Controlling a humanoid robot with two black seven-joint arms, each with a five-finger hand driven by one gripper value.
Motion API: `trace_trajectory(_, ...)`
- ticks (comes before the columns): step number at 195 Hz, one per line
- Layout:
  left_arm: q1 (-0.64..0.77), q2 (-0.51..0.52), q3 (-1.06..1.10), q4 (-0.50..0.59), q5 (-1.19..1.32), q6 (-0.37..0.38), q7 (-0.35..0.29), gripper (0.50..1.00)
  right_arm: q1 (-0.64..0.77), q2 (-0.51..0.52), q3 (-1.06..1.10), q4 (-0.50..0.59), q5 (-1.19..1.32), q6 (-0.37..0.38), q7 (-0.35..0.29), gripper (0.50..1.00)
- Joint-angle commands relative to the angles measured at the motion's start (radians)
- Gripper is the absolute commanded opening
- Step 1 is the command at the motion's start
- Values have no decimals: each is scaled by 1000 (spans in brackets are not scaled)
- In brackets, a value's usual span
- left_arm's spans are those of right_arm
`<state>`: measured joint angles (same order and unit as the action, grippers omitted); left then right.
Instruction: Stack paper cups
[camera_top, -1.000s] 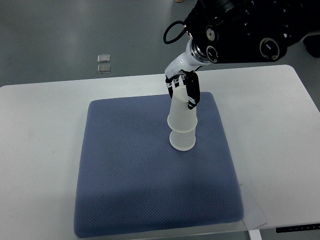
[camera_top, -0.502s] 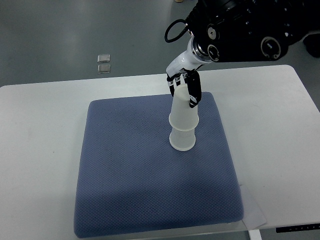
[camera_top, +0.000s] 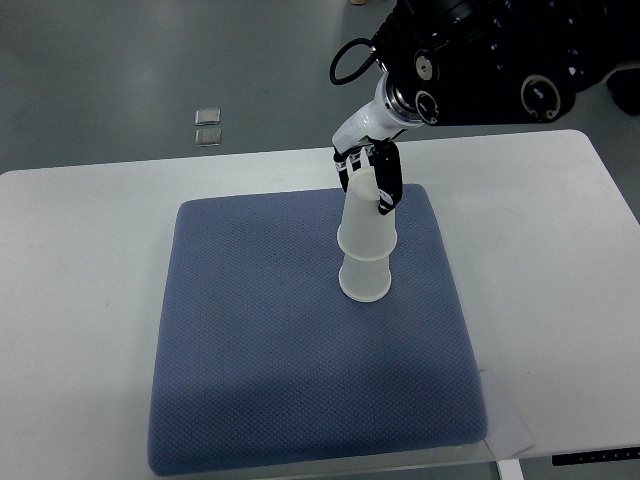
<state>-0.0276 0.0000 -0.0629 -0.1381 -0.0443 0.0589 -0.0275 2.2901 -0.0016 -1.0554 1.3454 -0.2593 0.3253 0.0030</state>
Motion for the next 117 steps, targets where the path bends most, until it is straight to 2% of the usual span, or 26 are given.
trace_trajectory(1,0,0,0,0,0,-1,0,1000,-6,0,0,0,0,-6,2,780)
trace_trajectory(31,0,0,0,0,0,-1,0,1000,-9,0,0,0,0,-9,0,823)
trace_trajectory(59,0,0,0,0,0,-1,0,1000,-11,0,0,1,0,-9,0,842)
trace_trajectory(117,0,0,0,0,0,-1,0,1000,-3,-2,0,0,0,-5,0,852)
